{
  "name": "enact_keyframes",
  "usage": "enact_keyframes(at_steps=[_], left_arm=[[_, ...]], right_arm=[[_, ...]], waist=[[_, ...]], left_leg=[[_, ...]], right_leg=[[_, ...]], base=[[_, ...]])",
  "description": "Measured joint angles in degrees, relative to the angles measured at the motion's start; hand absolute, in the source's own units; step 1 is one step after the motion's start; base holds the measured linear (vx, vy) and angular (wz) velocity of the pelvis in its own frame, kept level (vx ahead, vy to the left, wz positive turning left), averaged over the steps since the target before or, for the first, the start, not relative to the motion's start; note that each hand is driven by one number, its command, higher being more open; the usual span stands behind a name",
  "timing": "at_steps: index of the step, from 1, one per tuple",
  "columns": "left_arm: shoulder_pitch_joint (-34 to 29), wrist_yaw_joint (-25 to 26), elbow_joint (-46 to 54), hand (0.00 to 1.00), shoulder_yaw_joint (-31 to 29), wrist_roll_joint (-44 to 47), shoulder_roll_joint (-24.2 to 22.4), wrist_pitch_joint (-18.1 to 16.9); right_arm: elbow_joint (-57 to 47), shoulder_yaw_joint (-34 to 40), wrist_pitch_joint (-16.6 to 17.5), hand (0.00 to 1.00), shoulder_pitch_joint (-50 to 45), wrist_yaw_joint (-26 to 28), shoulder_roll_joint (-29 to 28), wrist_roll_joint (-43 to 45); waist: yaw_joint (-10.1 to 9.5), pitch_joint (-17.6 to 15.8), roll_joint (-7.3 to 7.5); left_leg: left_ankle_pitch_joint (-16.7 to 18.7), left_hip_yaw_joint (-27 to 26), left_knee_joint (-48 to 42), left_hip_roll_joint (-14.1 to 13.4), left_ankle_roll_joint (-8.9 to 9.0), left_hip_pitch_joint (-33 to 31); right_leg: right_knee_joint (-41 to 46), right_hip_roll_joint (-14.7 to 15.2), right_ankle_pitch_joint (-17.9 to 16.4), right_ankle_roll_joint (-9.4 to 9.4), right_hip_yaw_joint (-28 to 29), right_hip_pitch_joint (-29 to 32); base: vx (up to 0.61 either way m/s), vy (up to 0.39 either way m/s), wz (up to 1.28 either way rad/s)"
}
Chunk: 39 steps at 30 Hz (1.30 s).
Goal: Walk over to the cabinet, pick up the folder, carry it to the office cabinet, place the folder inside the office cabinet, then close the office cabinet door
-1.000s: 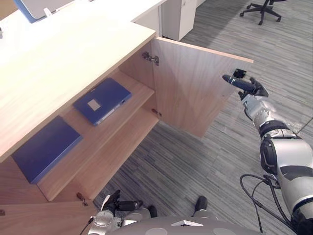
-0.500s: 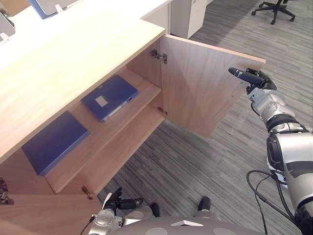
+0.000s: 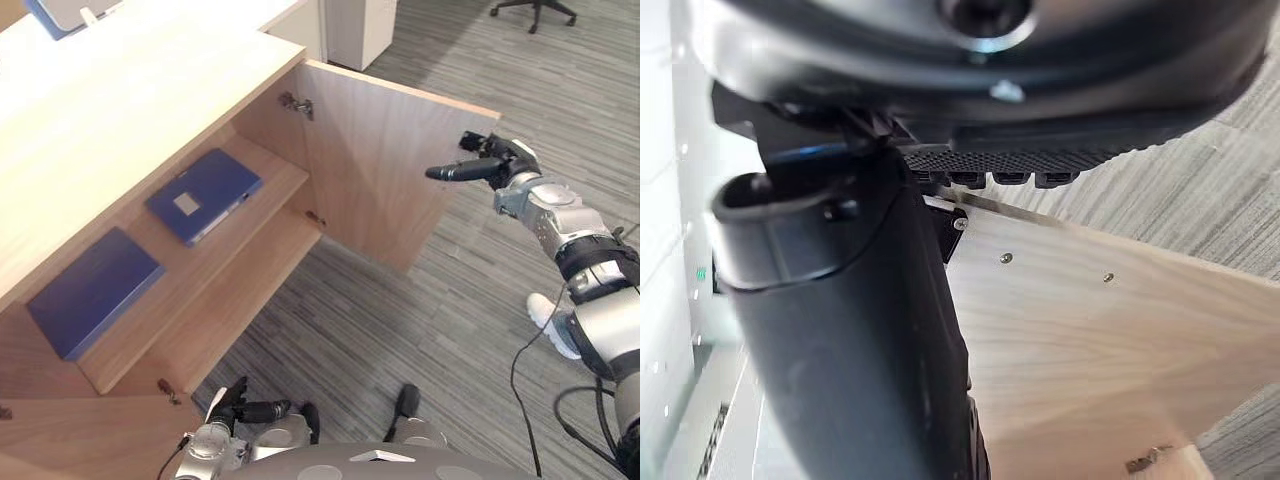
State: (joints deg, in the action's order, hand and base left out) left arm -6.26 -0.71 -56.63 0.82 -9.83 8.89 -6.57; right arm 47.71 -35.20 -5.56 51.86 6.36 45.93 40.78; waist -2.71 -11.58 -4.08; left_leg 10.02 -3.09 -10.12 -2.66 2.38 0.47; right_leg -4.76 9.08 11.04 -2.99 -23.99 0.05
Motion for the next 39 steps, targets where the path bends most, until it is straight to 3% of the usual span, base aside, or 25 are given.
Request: enact_keyframes(at_steps=[4,8,13,16,22,25,32,35,39], left_arm=[[0.0,0.0,0.3,1.00,-1.1,-2.2,0.0,0.0],[0.2,-0.2,0.3,1.00,-1.6,-5.1,-0.1,0.0],[-0.1,-0.8,-1.4,1.00,-1.7,-6.7,-0.1,0.2],[-0.6,-1.0,-1.4,1.00,-2.8,-7.1,-0.1,0.2],[-1.0,-1.2,-1.7,1.00,-4.4,-7.9,1.1,0.2],[-1.0,-1.2,-1.9,1.00,-4.4,-8.3,1.3,0.3],[-0.9,-1.3,-1.9,1.00,-3.9,-8.2,0.4,0.3],[-1.0,-1.3,-2.4,1.00,-4.0,-5.8,0.2,0.3],[-1.0,-1.3,-3.6,1.00,-4.0,-3.6,-1.0,0.5]], right_arm=[[-15.4,-8.0,0.0,1.00,-4.0,2.9,7.7,0.0],[-33.9,-19.1,0.5,1.00,-4.0,13.2,15.3,-2.8],[-48.2,-26.8,3.7,1.00,-5.1,26.0,16.3,-6.8],[-54.7,-29.1,5.1,1.00,-5.9,30.2,16.2,-6.8],[-58.7,-29.5,5.1,1.00,-6.1,31.8,18.6,-6.8],[-60.5,-28.1,5.2,1.00,-7.9,31.9,20.5,-6.8],[-57.0,-21.6,5.4,1.00,-19.0,31.0,20.5,-10.1],[-50.5,-17.4,5.4,1.00,-23.5,29.8,17.1,-15.8],[-40.8,-9.7,6.1,1.00,-29.5,26.2,11.2,-23.2]], waist=[[0.56,0.1,-0.03],[1.43,1.0,0.04],[-0.26,6.0,0.76],[-1.41,6.6,1.78],[-1.92,9.1,5.65],[-1.95,9.6,6.41],[-3.49,9.9,5.02],[-3.61,9.9,4.64],[-3.42,9.6,3.08]], left_leg=[[0.1,-0.3,-0.3,-2.0,1.02,0.0],[-1.0,-0.4,0.9,-4.1,3.06,-0.1],[-4.1,0.1,5.3,-5.3,4.18,-0.1],[-4.4,0.2,5.6,-5.3,4.50,0.0],[-4.4,-0.7,5.4,-4.9,4.40,-0.4],[-4.3,-0.9,5.3,-4.9,4.33,-0.9],[-4.3,-0.8,5.3,-4.9,4.33,-1.0],[-4.4,-0.3,5.3,-4.7,4.24,-0.9],[-5.0,0.8,6.6,-3.4,3.31,0.9]], right_leg=[[-0.3,-1.7,-1.1,0.55,0.3,0.2],[-0.3,-4.2,-1.9,1.64,0.6,1.1],[-0.3,-5.5,-2.6,2.69,0.0,2.9],[-0.3,-5.5,-2.6,2.71,-0.1,3.0],[-0.3,-5.2,-2.3,2.50,0.8,3.6],[-0.3,-5.1,-2.2,2.55,1.0,4.0],[-0.3,-5.2,-2.1,2.62,0.9,4.0],[-0.3,-5.0,-2.0,2.61,0.6,3.8],[-0.3,-3.7,-2.1,2.17,-0.2,2.1]], base=[[-0.04,-0.098,-0.14],[-0.03,-0.093,-0.07],[0.01,-0.064,0.09],[-0.02,0.020,0.04],[-0.03,0.053,-0.07],[-0.01,0.041,-0.03],[0.01,0.028,0.01],[0.01,0.046,0.05],[0.00,0.075,0.14]])
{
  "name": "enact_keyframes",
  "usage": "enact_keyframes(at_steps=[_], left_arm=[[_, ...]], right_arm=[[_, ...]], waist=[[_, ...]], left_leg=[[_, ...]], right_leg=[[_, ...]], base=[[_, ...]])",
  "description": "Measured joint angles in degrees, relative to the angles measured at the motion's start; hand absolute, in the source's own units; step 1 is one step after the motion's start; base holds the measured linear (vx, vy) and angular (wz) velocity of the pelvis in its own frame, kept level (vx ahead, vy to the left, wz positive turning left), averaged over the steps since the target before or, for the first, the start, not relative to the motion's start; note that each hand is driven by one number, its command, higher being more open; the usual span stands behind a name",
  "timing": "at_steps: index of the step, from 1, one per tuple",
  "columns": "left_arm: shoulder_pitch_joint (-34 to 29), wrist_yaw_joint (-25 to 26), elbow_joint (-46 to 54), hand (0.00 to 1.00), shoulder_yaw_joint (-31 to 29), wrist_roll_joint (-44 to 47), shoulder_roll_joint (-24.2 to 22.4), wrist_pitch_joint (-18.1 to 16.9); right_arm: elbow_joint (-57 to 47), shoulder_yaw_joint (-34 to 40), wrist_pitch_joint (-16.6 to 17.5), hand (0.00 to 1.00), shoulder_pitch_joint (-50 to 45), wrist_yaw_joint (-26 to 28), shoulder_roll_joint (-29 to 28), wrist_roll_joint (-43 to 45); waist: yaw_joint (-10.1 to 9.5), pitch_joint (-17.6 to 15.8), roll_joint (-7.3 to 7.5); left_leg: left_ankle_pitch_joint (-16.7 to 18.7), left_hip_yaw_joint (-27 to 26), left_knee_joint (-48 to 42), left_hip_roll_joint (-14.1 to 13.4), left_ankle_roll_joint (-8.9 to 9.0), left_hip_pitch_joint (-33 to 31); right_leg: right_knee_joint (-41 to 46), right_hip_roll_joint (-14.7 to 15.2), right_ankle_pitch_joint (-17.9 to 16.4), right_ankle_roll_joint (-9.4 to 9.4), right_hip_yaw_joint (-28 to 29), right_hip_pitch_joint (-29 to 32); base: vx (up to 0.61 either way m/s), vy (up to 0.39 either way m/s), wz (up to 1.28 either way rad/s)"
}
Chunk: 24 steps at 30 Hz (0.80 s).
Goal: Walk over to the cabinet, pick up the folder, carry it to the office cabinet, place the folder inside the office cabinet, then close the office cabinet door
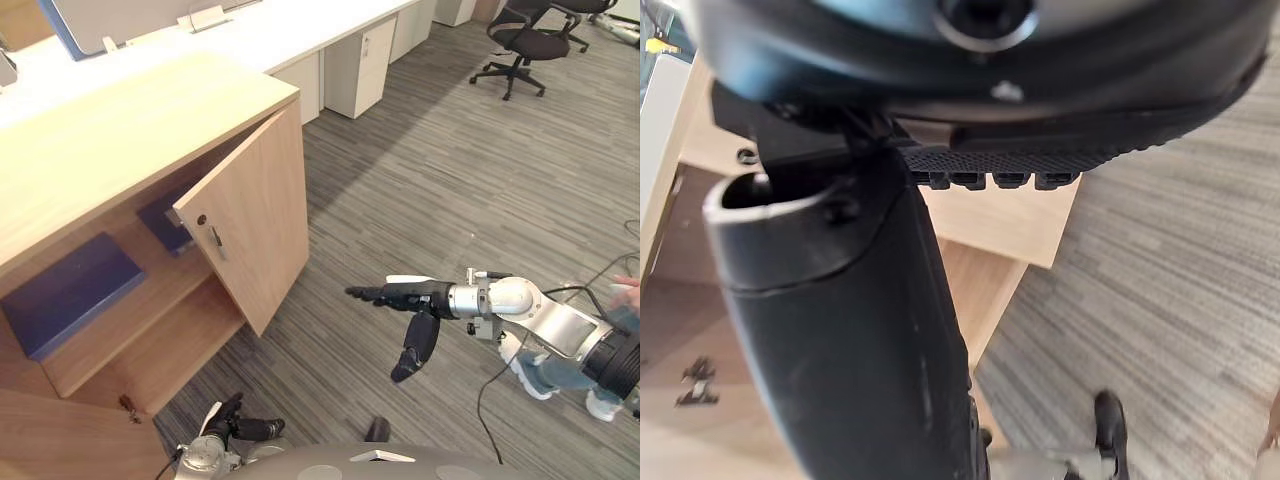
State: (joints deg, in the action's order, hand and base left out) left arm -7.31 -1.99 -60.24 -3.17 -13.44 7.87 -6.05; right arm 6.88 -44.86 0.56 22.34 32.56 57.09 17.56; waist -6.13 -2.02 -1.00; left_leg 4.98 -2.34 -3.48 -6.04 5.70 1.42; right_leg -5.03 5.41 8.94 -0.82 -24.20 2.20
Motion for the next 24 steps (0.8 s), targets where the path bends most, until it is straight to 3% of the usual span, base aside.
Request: enact_keyframes(at_steps=[4,5,6,7,8,9,11,14,15,16,17,18,19,21,24], left_arm=[[-1.0,0.0,0.0,1.00,0.2,1.3,-1.1,0.0],[-1.1,0.1,-0.1,1.00,0.5,2.0,-1.5,0.0],[-0.8,0.1,-0.4,1.00,0.5,2.1,-1.8,0.1],[-0.7,0.1,-0.7,1.00,0.5,2.1,-1.6,0.1],[-0.2,0.4,-1.5,1.00,0.6,2.1,-0.8,0.3],[0.5,0.7,-2.1,1.00,0.6,2.4,-0.7,1.0],[0.4,1.1,-2.1,1.00,1.7,2.8,-0.3,1.4],[1.3,1.4,-1.4,1.00,2.9,4.3,0.0,2.2],[2.1,1.7,-1.2,1.00,2.9,4.6,-0.1,2.6],[3.1,1.9,-0.9,1.00,2.7,4.5,0.2,2.6],[3.5,1.7,-0.9,1.00,2.5,4.7,0.9,2.6],[4.0,1.9,-0.8,1.00,2.1,4.8,2.0,2.7],[4.1,2.2,-0.8,1.00,1.5,4.8,2.0,3.1],[3.9,2.1,-1.0,1.00,0.0,4.8,1.3,3.6],[2.7,2.4,-1.1,1.00,-1.9,4.5,0.5,3.7]], right_arm=[[10.9,5.0,1.1,1.00,-5.7,-4.0,-6.8,-14.7],[14.7,6.7,1.3,1.00,-6.8,-5.2,-9.2,-18.9],[18.3,8.5,1.3,1.00,-8.2,-6.8,-11.5,-22.5],[20.3,9.5,1.3,1.00,-8.7,-7.6,-13.1,-24.5],[24.9,11.7,1.2,1.00,-9.4,-9.3,-17.1,-27.7],[28.8,14.9,1.2,1.00,-10.5,-11.2,-21.1,-29.5],[34.5,20.3,1.0,1.00,-11.6,-14.6,-27.8,-30.9],[44.6,31.1,0.5,1.00,-13.2,-19.5,-36.7,-30.6],[48.3,35.9,-0.4,1.00,-14.3,-21.6,-39.7,-29.3],[51.6,39.5,-1.0,1.00,-15.4,-23.2,-42.3,-26.2],[53.2,41.0,-1.3,1.00,-15.8,-24.0,-43.4,-24.9],[55.8,44.6,-1.6,1.00,-16.5,-25.5,-46.0,-22.6],[57.6,47.9,-1.6,1.00,-17.7,-26.8,-47.9,-20.2],[60.5,52.7,-2.0,1.00,-19.6,-28.2,-49.8,-17.7],[62.3,59.2,-2.3,1.00,-21.9,-30.6,-50.9,-14.2]], waist=[[0.42,0.6,-1.57],[0.47,0.2,-2.23],[0.69,-0.3,-2.25],[1.12,-0.4,-2.21],[2.07,-1.3,-0.71],[2.35,-1.5,-0.48],[3.49,-1.6,-0.40],[4.91,-1.8,-0.31],[5.48,-2.3,-0.56],[5.98,-3.2,1.01],[6.01,-3.8,1.85],[6.08,-4.5,3.09],[6.38,-4.6,3.23],[6.09,-4.4,2.73],[6.31,-3.7,1.86]], left_leg=[[-1.0,2.7,1.3,2.7,-1.52,1.1],[-1.3,3.3,1.7,3.8,-2.21,1.3],[-1.6,4.6,1.6,5.5,-3.14,1.3],[-1.8,5.6,1.6,6.2,-3.59,1.5],[-1.9,7.3,1.6,8.9,-4.33,2.4],[-1.7,8.4,1.5,10.4,-5.07,2.8],[-1.5,11.1,1.4,11.5,-5.64,2.8],[-2.2,17.2,0.1,11.8,-5.78,0.8],[-3.0,20.9,-0.5,11.2,-4.98,0.2],[-3.5,24.2,-1.2,11.7,-3.85,-1.1],[-3.4,25.4,-1.7,12.0,-3.29,-1.9],[-3.5,27.5,-2.3,12.5,-2.06,-3.5],[-4.0,29.4,-2.1,11.5,-1.18,-4.9],[-4.8,30.4,0.2,9.0,0.12,-5.0],[-7.0,30.5,5.6,4.6,2.05,-3.8]], right_leg=[[0.4,3.2,-0.5,-2.18,-2.5,-2.0],[3.7,5.0,-1.7,-2.87,-3.0,-1.0],[12.2,8.6,-5.4,-3.12,-3.6,1.9],[17.2,10.8,-7.5,-2.86,-3.7,3.3],[25.8,15.2,-11.0,-1.28,-2.8,5.3],[30.6,17.1,-11.7,-0.24,1.3,6.8],[31.0,16.0,-11.6,-0.41,10.5,6.6],[31.5,12.1,-12.1,0.07,23.9,6.4],[30.3,9.2,-14.9,0.31,29.8,5.0],[26.9,6.9,-17.1,-1.44,33.8,2.9],[25.4,7.0,-18.1,-2.15,34.5,1.7],[22.3,7.0,-19.4,-4.31,35.0,-0.1],[20.3,6.6,-19.7,-5.87,32.3,-0.6],[16.8,5.2,-19.3,-6.81,29.3,-1.9],[13.4,2.4,-18.0,-6.42,27.9,-2.8]], base=[[-0.01,0.139,0.38],[-0.02,0.211,0.44],[-0.03,0.180,0.54],[-0.02,0.145,0.76],[-0.04,0.101,0.75],[-0.05,0.092,0.72],[-0.01,0.062,0.71],[0.04,-0.056,1.13],[0.07,-0.231,1.55],[0.08,-0.291,1.54],[0.02,-0.281,1.34],[-0.02,-0.274,1.02],[-0.03,-0.267,0.90],[-0.05,-0.229,0.47],[-0.02,-0.119,0.09]])
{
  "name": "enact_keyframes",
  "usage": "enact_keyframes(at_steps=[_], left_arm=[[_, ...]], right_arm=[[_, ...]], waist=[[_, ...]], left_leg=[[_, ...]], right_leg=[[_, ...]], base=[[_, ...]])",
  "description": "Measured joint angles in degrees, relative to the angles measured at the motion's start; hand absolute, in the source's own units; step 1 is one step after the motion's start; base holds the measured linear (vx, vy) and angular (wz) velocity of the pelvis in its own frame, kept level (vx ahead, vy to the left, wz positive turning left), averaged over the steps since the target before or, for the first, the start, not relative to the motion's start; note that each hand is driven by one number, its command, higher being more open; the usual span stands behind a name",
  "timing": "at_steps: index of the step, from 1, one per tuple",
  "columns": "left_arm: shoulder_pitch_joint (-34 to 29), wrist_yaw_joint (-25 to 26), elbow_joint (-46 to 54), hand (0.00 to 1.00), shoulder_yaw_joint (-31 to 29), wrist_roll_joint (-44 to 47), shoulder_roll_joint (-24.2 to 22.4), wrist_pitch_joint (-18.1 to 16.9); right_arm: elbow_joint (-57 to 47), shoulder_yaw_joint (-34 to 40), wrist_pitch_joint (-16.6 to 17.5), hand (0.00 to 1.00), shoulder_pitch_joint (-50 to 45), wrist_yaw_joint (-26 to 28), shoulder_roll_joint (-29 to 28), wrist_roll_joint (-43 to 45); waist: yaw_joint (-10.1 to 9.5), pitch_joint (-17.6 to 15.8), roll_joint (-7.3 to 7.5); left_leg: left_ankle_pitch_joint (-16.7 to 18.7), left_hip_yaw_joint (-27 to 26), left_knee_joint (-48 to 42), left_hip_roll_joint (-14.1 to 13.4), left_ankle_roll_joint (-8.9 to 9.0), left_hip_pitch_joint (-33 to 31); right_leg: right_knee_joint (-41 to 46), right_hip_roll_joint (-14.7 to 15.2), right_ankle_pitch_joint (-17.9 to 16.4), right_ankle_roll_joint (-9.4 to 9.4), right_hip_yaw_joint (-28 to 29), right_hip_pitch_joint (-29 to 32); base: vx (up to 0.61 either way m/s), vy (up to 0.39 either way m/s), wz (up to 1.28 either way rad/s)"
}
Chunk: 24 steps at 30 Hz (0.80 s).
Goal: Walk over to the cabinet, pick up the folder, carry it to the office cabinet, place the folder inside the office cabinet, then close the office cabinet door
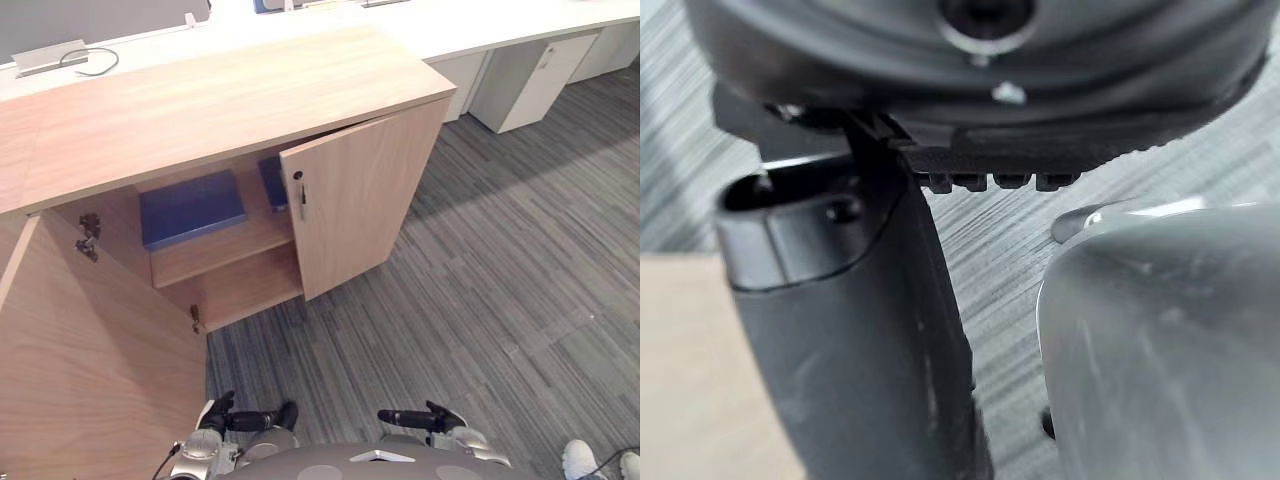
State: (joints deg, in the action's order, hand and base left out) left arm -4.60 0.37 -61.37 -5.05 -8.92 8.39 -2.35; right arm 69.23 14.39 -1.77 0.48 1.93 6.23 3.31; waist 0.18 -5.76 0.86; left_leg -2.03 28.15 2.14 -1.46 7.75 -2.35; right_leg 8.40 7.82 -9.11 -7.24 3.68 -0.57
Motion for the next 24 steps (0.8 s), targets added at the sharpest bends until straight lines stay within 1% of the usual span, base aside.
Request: enact_keyframes(at_steps=[1,3,4,6,8,10,13,16,18,19,20,21,22,23,24], left_arm=[[-0.2,0.0,0.0,1.00,-0.5,0.0,-0.1,0.0],[-0.7,0.4,-0.3,1.00,-3.2,0.0,-0.5,0.0],[-0.9,0.5,-0.7,1.00,-4.1,0.0,-0.6,0.0],[-2.0,1.1,-1.4,1.00,-6.8,0.0,-0.6,0.0],[-2.4,1.3,-1.7,1.00,-7.2,0.1,-0.6,0.0],[-2.5,1.6,-2.3,1.00,-7.3,0.2,-0.6,0.0],[-2.8,1.8,-2.4,1.00,-7.3,1.7,-0.7,0.0],[-2.8,2.0,-2.3,1.00,-7.5,2.7,-0.7,-0.1],[-2.8,2.0,-2.1,1.00,-9.0,3.7,-1.0,-0.1],[-2.5,2.0,-1.7,1.00,-9.7,4.1,-1.0,0.0],[-2.3,1.9,-0.8,1.00,-10.3,4.2,-1.0,0.0],[-2.1,2.1,1.1,1.00,-11.6,4.4,-1.1,-0.1],[-1.9,2.7,2.3,1.00,-12.2,4.6,-1.4,-0.2],[-1.6,3.0,2.6,1.00,-13.1,5.2,-1.5,-0.3],[-1.8,3.6,3.0,1.00,-14.7,6.8,-2.5,-0.5]], right_arm=[[0.2,1.2,0.0,1.00,-0.5,-0.5,-0.2,0.0],[1.0,5.6,-0.1,1.00,-3.5,-2.1,-0.9,0.5],[0.9,6.3,-0.1,1.00,-4.3,-2.5,-1.4,0.6],[0.8,9.1,0.3,1.00,-6.1,-2.6,-3.1,4.5],[0.8,10.5,1.1,1.00,-6.9,-2.8,-4.0,5.1],[0.9,11.0,1.1,1.00,-7.1,-2.8,-4.5,5.1],[0.7,10.9,1.3,1.00,-7.7,-2.8,-4.9,5.0],[0.1,10.9,1.5,1.00,-7.9,-2.9,-5.1,5.0],[-1.0,10.9,1.6,1.00,-8.1,-3.3,-5.4,5.1],[-2.0,10.8,2.0,1.00,-8.4,-3.8,-5.9,6.0],[-2.5,10.9,2.1,1.00,-8.2,-4.0,-6.3,6.5],[-2.6,10.9,2.2,1.00,-8.3,-4.3,-6.7,6.5],[-2.6,11.4,2.1,1.00,-8.2,-4.8,-6.7,6.5],[-2.6,12.1,2.1,1.00,-7.9,-5.0,-6.7,6.5],[-2.7,13.1,2.2,1.00,-7.1,-5.2,-6.3,6.5]], waist=[[0.02,0.2,0.01],[-0.17,1.2,0.83],[-0.19,1.3,1.10],[0.15,2.1,2.41],[0.03,2.5,3.01],[0.03,2.6,3.24],[-0.03,2.4,3.13],[-0.07,2.4,3.08],[-0.08,2.3,3.24],[0.06,1.5,3.86],[0.14,0.7,3.85],[0.16,-0.9,4.68],[-0.06,-1.8,5.05],[-0.21,-2.4,5.04],[-1.19,-3.4,3.36]], left_leg=[[-0.4,0.1,0.7,-0.5,0.11,0.2],[-1.2,0.1,2.6,-1.4,0.32,0.9],[-1.2,0.1,2.6,-1.3,0.32,1.0],[-1.3,0.1,2.6,-1.1,0.31,1.0],[-1.3,0.1,2.6,-1.0,0.29,1.1],[-1.5,0.1,2.6,-1.0,0.33,1.6],[-1.6,0.4,2.7,-1.0,0.40,3.0],[-2.3,1.0,2.8,-1.0,0.56,2.5],[-2.3,0.9,2.7,-1.0,0.24,1.5],[-2.2,-1.8,1.0,-1.0,-0.14,-0.6],[-1.8,-5.3,-0.9,-1.2,-1.12,-1.7],[-0.8,-12.8,-5.7,-1.8,-3.64,-4.8],[-0.1,-20.1,-11.6,-3.5,-4.91,-8.3],[0.3,-23.9,-15.1,-4.6,-5.62,-10.3],[1.5,-30.3,-21.5,-6.8,-7.73,-13.6]], right_leg=[[-0.5,-0.2,0.2,0.05,-0.3,-0.2],[-1.4,-0.8,0.3,0.06,-1.0,-0.9],[-1.5,-0.8,0.3,0.06,-1.1,-1.1],[-2.0,-0.7,0.4,-0.06,-1.1,-1.6],[-2.8,-0.6,0.8,-0.13,-1.2,-2.2],[-3.3,-0.5,1.2,-0.13,-1.5,-3.2],[-3.6,-0.5,1.0,0.04,-2.2,-4.8],[-3.5,-0.7,0.5,0.25,-4.2,-5.4],[-3.4,-0.7,0.3,0.37,-5.8,-5.7],[-2.9,-0.4,-0.1,0.44,-8.3,-6.1],[-2.6,0.0,-0.3,0.55,-10.0,-6.7],[-1.6,0.9,-0.9,0.82,-13.8,-7.9],[-0.7,1.6,-1.2,0.56,-17.2,-8.8],[-0.2,2.0,-1.4,0.26,-18.6,-8.9],[0.9,1.8,-2.1,-0.44,-20.6,-9.6]], base=[[0.03,-0.069,0.10],[0.05,-0.037,0.10],[0.06,-0.013,0.07],[0.08,0.012,0.03],[0.07,0.022,0.03],[0.06,0.023,0.05],[-0.01,0.010,0.13],[-0.01,0.001,0.29],[-0.01,-0.001,0.53],[-0.01,-0.008,0.86],[-0.02,-0.007,1.34],[-0.02,0.024,1.53],[-0.01,0.071,1.46],[0.01,0.126,1.16],[0.02,0.134,0.89]])
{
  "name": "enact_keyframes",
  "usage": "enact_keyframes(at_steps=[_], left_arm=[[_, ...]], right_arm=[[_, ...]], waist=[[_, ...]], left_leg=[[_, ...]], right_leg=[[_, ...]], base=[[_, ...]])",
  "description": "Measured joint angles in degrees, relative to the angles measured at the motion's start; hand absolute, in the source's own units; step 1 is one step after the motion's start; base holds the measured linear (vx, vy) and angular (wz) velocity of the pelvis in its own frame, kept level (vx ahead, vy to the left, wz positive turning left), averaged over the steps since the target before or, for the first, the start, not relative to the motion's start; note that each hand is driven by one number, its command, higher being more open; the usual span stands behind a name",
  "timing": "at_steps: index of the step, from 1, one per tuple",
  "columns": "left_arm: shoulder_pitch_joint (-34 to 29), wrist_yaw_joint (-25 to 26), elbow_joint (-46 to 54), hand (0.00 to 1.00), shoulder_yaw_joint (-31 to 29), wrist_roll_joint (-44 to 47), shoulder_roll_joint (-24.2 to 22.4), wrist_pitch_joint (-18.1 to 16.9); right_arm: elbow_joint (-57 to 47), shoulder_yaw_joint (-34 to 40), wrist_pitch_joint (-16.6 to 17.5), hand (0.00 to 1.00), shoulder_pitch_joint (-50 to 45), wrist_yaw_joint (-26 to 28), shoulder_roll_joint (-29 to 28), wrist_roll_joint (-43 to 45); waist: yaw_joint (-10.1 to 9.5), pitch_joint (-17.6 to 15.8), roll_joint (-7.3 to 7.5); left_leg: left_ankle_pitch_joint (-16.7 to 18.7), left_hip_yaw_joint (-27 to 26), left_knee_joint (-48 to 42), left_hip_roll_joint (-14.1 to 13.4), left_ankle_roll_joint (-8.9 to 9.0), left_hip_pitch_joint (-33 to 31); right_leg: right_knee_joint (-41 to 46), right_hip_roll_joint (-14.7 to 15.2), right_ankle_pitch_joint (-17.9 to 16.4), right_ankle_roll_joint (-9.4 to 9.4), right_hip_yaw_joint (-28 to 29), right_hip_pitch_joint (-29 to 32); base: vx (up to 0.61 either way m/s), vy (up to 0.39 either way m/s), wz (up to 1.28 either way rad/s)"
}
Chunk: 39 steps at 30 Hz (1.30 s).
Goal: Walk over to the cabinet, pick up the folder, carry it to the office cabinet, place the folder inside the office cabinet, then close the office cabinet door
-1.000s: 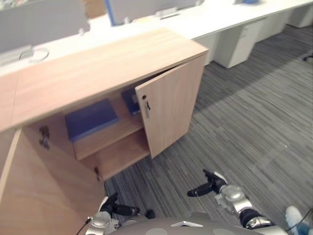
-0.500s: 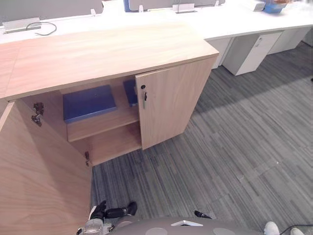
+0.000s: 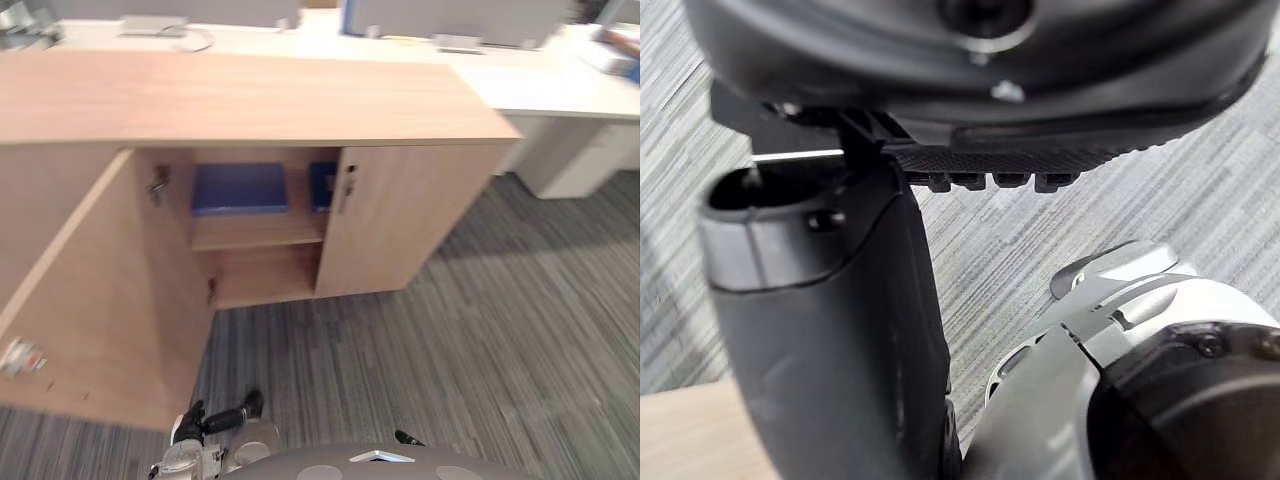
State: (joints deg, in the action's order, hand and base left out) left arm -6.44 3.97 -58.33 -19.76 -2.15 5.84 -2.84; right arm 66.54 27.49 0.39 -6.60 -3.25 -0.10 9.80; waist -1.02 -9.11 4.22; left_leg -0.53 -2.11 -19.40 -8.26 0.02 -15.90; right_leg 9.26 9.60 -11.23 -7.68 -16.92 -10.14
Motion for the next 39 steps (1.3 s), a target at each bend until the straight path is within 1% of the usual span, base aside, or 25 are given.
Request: enact_keyframes(at_steps=[1,2,3,4,5,6,7,8,9,10,11,12,13,14,15,16,18,21,22,25,26,28,32,38,39], left_arm=[[0.1,0.4,0.5,1.00,-0.5,0.3,-1.3,-0.5],[0.2,0.4,0.7,1.00,-0.4,0.3,-1.4,-0.8],[0.4,0.4,0.9,1.00,-0.4,0.3,-1.2,-1.1],[0.5,0.5,0.8,1.00,-0.5,0.3,-0.9,-1.1],[0.7,0.6,0.3,1.00,-1.0,0.1,0.4,-1.0],[0.9,0.9,-0.8,1.00,-1.9,0.2,0.7,-1.1],[0.7,0.9,-1.4,1.00,-2.2,0.2,0.3,-1.0],[0.7,0.9,-2.0,1.00,-2.9,0.2,-0.6,-0.8],[0.7,1.1,-2.0,1.00,-3.2,-0.3,-0.8,-0.9],[0.8,1.1,-2.0,1.00,-3.3,-0.4,-0.8,-0.8],[0.1,1.3,-2.5,1.00,-4.9,-0.5,-0.4,-0.8],[-1.0,1.6,-4.0,1.00,-6.8,-0.4,-1.4,-0.2],[-1.5,1.8,-4.7,1.00,-7.1,-0.5,-1.8,0.3],[-2.5,1.8,-5.8,1.00,-6.7,-0.5,-2.3,0.8],[-3.1,1.6,-6.1,1.00,-5.7,-0.3,-2.6,0.9],[-3.9,1.7,-6.1,1.00,-5.3,-0.4,-2.5,0.8],[-4.6,2.1,-6.1,1.00,-4.3,-0.4,-2.5,0.8],[-4.6,2.2,-5.9,1.00,-3.5,0.5,-2.5,0.5],[-4.9,2.4,-5.9,1.00,-3.1,2.1,-2.5,0.4],[-5.2,2.6,-5.8,1.00,-3.1,3.8,-2.6,0.3],[-5.1,2.6,-5.7,1.00,-3.1,4.1,-2.6,0.3],[-5.0,2.6,-5.5,1.00,-3.2,4.9,-2.7,0.2],[-4.7,2.6,-5.1,1.00,-3.8,6.8,-3.3,0.1],[-3.3,3.0,-3.3,1.00,-6.0,10.7,-3.8,0.0],[-3.0,3.2,-2.4,1.00,-5.9,11.1,-3.7,0.1]], right_arm=[[0.2,1.4,-0.2,1.00,1.0,0.0,0.7,-0.1],[0.2,2.0,-0.3,1.00,1.4,0.0,0.9,0.1],[0.3,3.3,-0.7,1.00,2.6,0.0,0.2,0.2],[0.2,3.7,-0.7,1.00,3.1,0.0,-0.2,0.4],[0.4,4.4,-0.6,1.00,3.1,0.2,-1.4,1.4],[0.9,5.9,0.0,1.00,3.5,0.3,-1.3,3.0],[1.1,6.9,-0.2,1.00,3.6,0.3,-0.5,4.3],[1.3,8.3,-0.1,1.00,4.0,0.1,0.7,5.2],[1.5,9.3,-0.1,1.00,4.1,0.4,0.5,7.0],[1.8,9.6,0.0,1.00,4.2,0.4,0.2,7.5],[2.3,10.0,0.6,1.00,4.2,0.6,-0.9,8.7],[3.0,12.6,0.9,1.00,4.2,0.6,-0.6,9.7],[3.0,13.4,0.8,1.00,4.2,0.5,-0.3,10.0],[3.0,14.8,0.6,1.00,3.9,0.3,-0.5,11.2],[3.0,14.7,0.8,1.00,3.7,0.2,-0.8,11.2],[3.0,14.8,1.0,1.00,3.4,0.4,-0.7,11.3],[3.0,14.6,1.1,1.00,3.6,0.4,-0.9,12.1],[3.0,13.8,1.2,1.00,3.6,0.4,-0.9,13.3],[3.2,12.4,1.2,1.00,3.6,0.3,-0.8,13.3],[3.6,12.3,1.1,1.00,3.3,0.2,-0.4,13.3],[3.6,12.3,1.1,1.00,3.3,0.2,-0.3,13.3],[3.6,12.3,1.1,1.00,3.3,0.2,0.0,13.5],[3.6,12.5,0.7,1.00,2.5,0.2,0.4,13.5],[4.2,13.0,-0.1,1.00,2.6,0.4,0.0,13.0],[4.4,12.9,-0.1,1.00,2.6,0.4,-0.3,12.9]], waist=[[-0.96,-1.1,-1.18],[-1.22,-1.3,-1.17],[-1.38,-1.5,-0.80],[-1.11,-1.4,-0.41],[0.06,-0.6,2.28],[-0.44,-1.1,0.68],[-0.55,-0.9,-1.14],[-0.03,-0.8,-3.16],[0.04,-0.7,-3.03],[0.06,-0.4,-1.93],[0.26,-0.2,-0.34],[0.01,-0.1,-1.29],[-0.04,0.0,-2.37],[0.03,0.3,-2.23],[-0.01,0.4,-2.27],[0.08,0.9,-2.69],[0.16,1.1,-2.65],[0.47,1.1,-2.62],[0.41,1.4,-2.59],[0.51,3.5,-2.71],[0.57,3.9,-2.39],[1.24,3.8,-3.11],[1.38,4.0,-3.37],[1.47,4.1,-2.37],[1.48,3.8,-1.87]], left_leg=[[0.4,-1.7,-1.6,0.5,0.59,-1.3],[0.2,-1.6,-0.9,1.4,0.24,-1.6],[0.0,-3.3,1.6,2.7,-1.67,-1.7],[0.7,-6.1,2.8,2.7,-3.10,-1.6],[3.5,-14.0,1.5,2.1,-6.21,-2.1],[4.0,-19.8,-9.8,-2.6,-7.35,-3.8],[7.0,-21.2,-11.8,-4.1,-4.67,-3.6],[7.9,-20.3,-10.4,-2.5,-3.86,-3.7],[4.9,-18.3,-4.2,1.8,-4.26,-2.7],[3.4,-17.9,0.1,3.9,-4.52,-1.3],[5.7,-20.7,-0.9,5.0,-4.33,-0.6],[10.3,-20.3,-7.8,3.1,-3.47,-0.2],[11.2,-19.1,-7.1,3.8,-3.47,0.3],[9.7,-18.1,-2.4,6.5,-3.76,2.7],[6.2,-17.2,4.9,8.8,-4.63,5.7],[4.1,-16.3,9.2,9.6,-4.96,6.9],[0.7,-14.5,15.8,10.9,-5.13,9.3],[-1.8,-12.9,20.2,11.9,-5.15,12.6],[-2.7,-12.8,22.6,12.3,-4.58,14.6],[-3.0,-12.5,24.6,12.2,-3.44,16.0],[-3.1,-12.7,24.6,12.1,-3.33,16.0],[-3.3,-13.3,24.6,12.0,-3.01,15.9],[-3.4,-13.5,24.6,11.9,-2.88,16.7],[-3.1,-14.1,24.6,11.8,-2.68,16.6],[-3.0,-14.1,24.6,11.9,-2.59,16.4]], right_leg=[[1.0,0.6,-0.9,-0.35,-0.9,-0.3],[0.8,1.1,-1.3,0.34,-1.1,-0.2],[-0.6,1.3,-2.2,1.95,-0.8,-0.3],[-2.1,1.3,-2.6,2.61,-0.8,-0.7],[-5.6,1.9,-2.2,3.64,-0.6,-2.3],[-3.7,2.6,-1.0,1.56,-3.8,-3.0],[-2.4,2.1,-0.6,0.42,-5.8,-3.4],[0.4,2.4,-1.5,0.97,-9.0,-3.8],[0.1,2.6,-2.2,2.17,-9.8,-3.0],[-1.6,2.1,-2.2,2.59,-9.9,-2.5],[-4.3,3.0,-0.3,2.17,-13.0,-3.3],[-3.1,3.0,0.3,1.17,-15.5,-4.6],[-2.3,2.8,0.5,0.87,-16.5,-5.1],[0.2,4.5,1.3,1.54,-18.1,-4.7],[3.3,6.0,2.7,2.85,-19.0,-3.2],[4.0,6.2,2.8,2.69,-19.0,-1.9],[3.4,6.3,3.0,2.18,-19.7,0.0],[2.0,6.3,3.4,1.73,-19.7,1.6],[1.3,6.4,5.4,1.52,-19.4,3.0],[0.6,5.8,5.0,1.56,-19.5,2.8],[0.1,5.7,4.9,1.60,-19.5,2.7],[-2.0,5.1,4.7,1.34,-19.6,2.1],[-3.2,4.7,4.2,1.81,-19.6,1.0],[-4.5,4.3,4.3,1.79,-18.9,1.0],[-4.6,4.3,4.3,1.80,-18.8,1.1]], base=[[0.02,0.131,0.84],[0.02,0.121,0.79],[0.02,0.096,0.70],[0.05,0.061,1.25],[0.07,0.011,1.39],[0.10,0.032,1.37],[0.13,0.105,1.31],[0.16,0.153,1.41],[0.14,0.133,1.47],[0.10,0.071,1.24],[0.15,0.030,0.91],[0.19,0.047,0.81],[0.21,0.089,0.64],[0.17,0.155,0.59],[0.15,0.165,0.59],[0.13,0.156,0.50],[0.08,0.081,0.49],[0.04,-0.023,0.35],[0.01,-0.062,0.07],[0.01,-0.126,-0.04],[0.00,-0.140,-0.18],[-0.03,-0.106,-0.15],[-0.04,-0.044,-0.04],[0.01,-0.009,-0.04],[0.05,-0.012,0.00]])
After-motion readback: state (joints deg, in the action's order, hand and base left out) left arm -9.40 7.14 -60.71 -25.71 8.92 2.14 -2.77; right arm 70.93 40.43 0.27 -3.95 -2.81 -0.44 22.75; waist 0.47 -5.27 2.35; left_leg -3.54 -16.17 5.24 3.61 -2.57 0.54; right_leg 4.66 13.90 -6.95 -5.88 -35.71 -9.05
